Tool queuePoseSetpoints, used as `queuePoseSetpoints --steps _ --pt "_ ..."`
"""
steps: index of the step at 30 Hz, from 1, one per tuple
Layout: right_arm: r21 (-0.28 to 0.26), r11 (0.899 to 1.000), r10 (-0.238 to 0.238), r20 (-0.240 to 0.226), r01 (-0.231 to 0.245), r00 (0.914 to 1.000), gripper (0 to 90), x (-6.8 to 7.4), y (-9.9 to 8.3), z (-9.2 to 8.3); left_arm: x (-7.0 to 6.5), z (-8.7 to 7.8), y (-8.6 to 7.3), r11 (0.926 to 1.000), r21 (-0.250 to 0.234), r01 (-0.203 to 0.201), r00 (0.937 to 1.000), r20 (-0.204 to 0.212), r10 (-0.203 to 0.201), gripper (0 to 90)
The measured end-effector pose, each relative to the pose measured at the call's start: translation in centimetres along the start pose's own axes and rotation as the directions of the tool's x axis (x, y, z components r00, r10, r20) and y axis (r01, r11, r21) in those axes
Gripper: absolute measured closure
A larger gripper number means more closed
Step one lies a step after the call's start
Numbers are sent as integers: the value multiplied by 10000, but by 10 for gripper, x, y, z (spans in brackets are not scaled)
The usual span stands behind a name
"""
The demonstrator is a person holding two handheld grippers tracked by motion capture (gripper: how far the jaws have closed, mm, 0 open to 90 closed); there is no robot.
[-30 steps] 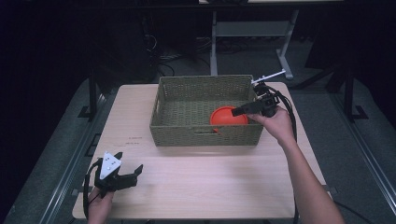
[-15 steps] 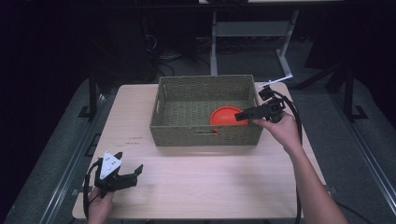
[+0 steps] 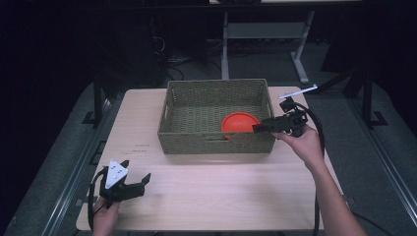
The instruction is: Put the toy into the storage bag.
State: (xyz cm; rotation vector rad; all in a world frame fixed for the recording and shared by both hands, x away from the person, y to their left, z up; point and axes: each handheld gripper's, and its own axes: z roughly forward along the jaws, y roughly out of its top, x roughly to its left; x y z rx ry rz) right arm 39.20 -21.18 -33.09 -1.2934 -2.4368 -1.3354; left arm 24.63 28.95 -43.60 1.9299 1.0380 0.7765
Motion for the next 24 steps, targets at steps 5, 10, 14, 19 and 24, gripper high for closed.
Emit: queuePoseSetpoints --steps 5,10,14,19,24 --pt "-132 9999 -90 -99 89 9999 325 0 -10 -6 -1 0 0 10000 8 1 10000 0 -1 128" --pt "-214 9997 -149 -162 146 9998 321 1 -20 -12 0 0 0 10000 -1 -2 10000 -12 2 128" --pt "-343 9992 -216 -363 204 9991 309 2 -30 -18 -1 1 0 10000 41 -12 10000 14 12 128" --pt "-427 9988 -259 -461 240 9986 301 2 -43 -24 -1 1 0 10000 28 -36 10000 19 36 128" --pt "-424 9988 -254 -593 229 9979 297 -1 -56 -27 -2 1 0 10000 41 -55 10000 24 55 128"
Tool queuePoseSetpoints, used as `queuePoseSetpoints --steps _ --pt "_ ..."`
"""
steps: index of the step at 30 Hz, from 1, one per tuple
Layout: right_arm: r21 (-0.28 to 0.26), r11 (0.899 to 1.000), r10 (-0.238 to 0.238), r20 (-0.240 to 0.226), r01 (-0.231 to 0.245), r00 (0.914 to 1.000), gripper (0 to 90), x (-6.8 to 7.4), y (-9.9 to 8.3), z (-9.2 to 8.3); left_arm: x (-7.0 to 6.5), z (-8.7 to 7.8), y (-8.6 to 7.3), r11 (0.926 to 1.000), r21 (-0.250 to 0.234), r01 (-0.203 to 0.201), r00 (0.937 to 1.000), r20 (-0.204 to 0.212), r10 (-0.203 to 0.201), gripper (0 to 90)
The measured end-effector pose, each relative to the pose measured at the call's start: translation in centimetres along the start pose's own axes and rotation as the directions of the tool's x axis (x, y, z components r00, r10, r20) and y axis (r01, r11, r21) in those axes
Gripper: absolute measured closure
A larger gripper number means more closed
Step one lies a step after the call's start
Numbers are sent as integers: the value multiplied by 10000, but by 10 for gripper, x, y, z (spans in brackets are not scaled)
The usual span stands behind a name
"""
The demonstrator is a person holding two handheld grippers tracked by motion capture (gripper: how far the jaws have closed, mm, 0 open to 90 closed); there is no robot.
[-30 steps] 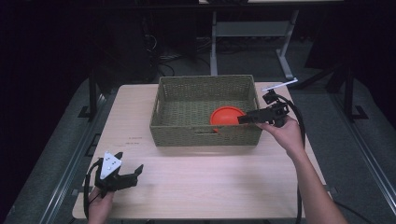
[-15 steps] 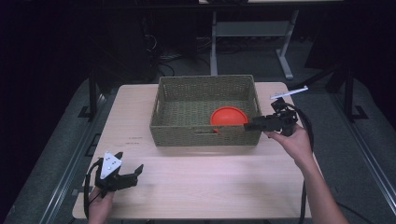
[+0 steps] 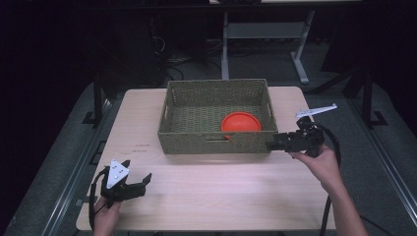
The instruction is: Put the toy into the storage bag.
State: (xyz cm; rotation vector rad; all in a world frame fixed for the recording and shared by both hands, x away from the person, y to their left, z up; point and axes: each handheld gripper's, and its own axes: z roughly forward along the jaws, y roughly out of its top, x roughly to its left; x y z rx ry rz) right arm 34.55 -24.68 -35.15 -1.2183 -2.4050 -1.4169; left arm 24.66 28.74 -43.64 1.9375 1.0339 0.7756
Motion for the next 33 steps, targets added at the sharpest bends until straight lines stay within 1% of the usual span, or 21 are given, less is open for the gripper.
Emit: queuePoseSetpoints --steps 1,5,7,11,14,17,19,24,30,31,33 --pt "1 10000 1 -76 -1 10000 297 -1 -4 -1 0 0 0 10000 -3 11 10000 -2 -11 128" --pt "47 10000 -9 -135 10 9999 291 -3 -17 -3 0 1 0 9999 -73 100 9999 -7 -100 128" --pt "-75 9999 -94 -151 93 9998 291 -3 -23 -5 0 1 0 9999 -64 87 10000 -4 -87 128" --pt "-166 9998 -84 -85 82 9999 286 -4 -33 -9 0 1 0 10000 -44 59 10000 -9 -59 128" --pt "-189 9998 10 -70 -12 10000 280 -5 -39 -11 0 0 0 10000 -26 66 10000 -18 -66 128" --pt "-192 9998 -80 3 80 10000 268 -6 -47 -11 0 1 -1 9999 -81 81 10000 -15 -81 128" --pt "-160 9998 -93 -37 92 10000 262 -7 -52 -11 0 1 -1 9999 -74 75 10000 -11 -75 128" --pt "-49 9999 -135 131 136 9998 251 -8 -64 -11 -1 1 0 10000 -63 61 10000 -4 -61 128" --pt "197 9998 -73 243 68 9997 243 -11 -79 -11 -1 1 0 10000 -16 36 10000 23 -36 128" --pt "235 9997 3 245 -9 9997 243 -12 -81 -11 -1 2 0 10000 -29 32 10000 23 -32 128" --pt "296 9996 3 220 -10 9998 242 -12 -86 -11 -1 2 0 10000 -15 18 10000 30 -18 128"
